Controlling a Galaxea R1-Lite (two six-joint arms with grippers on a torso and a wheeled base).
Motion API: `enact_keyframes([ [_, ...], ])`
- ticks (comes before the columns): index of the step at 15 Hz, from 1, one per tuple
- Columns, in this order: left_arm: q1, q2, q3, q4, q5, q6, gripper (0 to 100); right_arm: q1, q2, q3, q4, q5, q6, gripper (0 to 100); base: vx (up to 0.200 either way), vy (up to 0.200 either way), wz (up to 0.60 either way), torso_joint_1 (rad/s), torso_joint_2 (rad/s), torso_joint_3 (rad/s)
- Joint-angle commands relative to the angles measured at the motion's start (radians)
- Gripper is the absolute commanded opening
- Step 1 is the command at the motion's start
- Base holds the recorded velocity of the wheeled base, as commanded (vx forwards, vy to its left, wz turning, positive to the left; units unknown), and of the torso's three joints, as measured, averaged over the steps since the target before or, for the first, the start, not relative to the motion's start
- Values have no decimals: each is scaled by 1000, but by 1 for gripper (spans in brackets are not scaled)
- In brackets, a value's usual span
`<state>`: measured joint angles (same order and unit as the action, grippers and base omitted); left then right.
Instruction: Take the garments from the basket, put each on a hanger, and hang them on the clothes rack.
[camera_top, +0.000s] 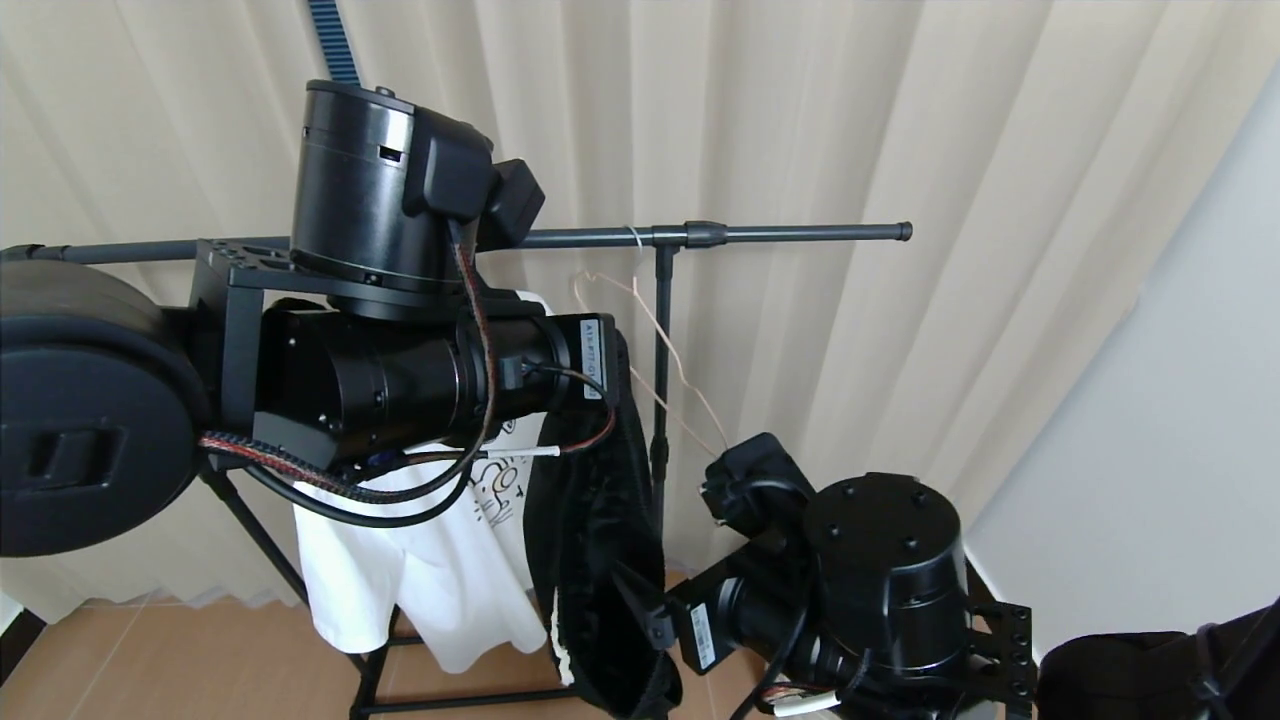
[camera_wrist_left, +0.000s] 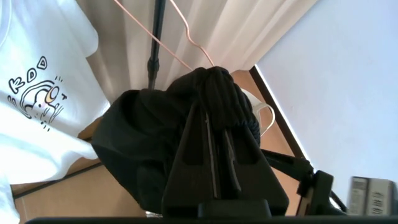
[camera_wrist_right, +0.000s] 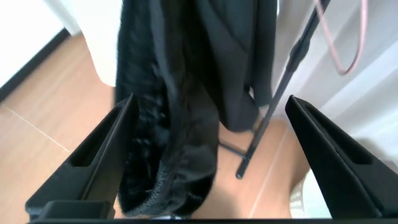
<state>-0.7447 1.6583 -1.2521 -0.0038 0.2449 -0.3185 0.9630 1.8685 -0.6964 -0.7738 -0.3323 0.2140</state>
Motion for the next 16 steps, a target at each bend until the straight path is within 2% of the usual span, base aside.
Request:
enact_keyframes([
  [1,1,-6,2,-1,1,-1,0,-9,43,6,1,-1,-2,100,0,0,0,0,0,0],
  [3,4,-9,2,-1,-1,-1,0,-52,49,12,1,-1,-18,100,0,0,0,0,0,0],
  [10,4,-9,8,-1,-1,1,0,-96,12,90,-7,7,-124,100,0,0,0,0,0,0],
  [11,4,-9,8,-1,-1,1,0,-102,8,90,-10,7,-133,0,0,0,0,0,0,0],
  [16,5,-20,25,-1,-6,-1,0,-164,4,80,-15,10,-145,0,0,0,0,0,0,0],
])
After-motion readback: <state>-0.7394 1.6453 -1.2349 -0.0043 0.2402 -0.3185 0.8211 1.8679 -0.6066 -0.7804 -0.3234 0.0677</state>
